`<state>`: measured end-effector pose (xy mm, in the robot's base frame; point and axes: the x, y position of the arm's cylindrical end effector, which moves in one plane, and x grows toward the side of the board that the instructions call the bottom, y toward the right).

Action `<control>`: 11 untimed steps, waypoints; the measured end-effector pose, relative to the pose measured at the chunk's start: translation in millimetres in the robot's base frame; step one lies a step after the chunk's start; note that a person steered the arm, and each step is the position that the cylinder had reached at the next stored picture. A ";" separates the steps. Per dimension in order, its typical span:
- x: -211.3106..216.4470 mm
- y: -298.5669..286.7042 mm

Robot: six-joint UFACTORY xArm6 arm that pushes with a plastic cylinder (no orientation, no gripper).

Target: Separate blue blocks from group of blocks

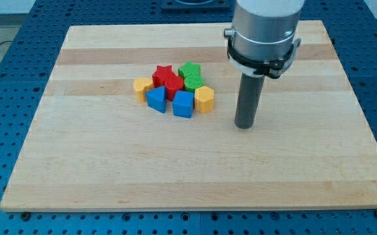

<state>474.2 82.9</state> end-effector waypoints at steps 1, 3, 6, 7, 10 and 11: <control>-12.7 -8.0; 14.1 -62.4; -38.3 -90.3; -38.3 -104.0; -39.5 -122.7; -39.7 -122.7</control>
<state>434.5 -39.8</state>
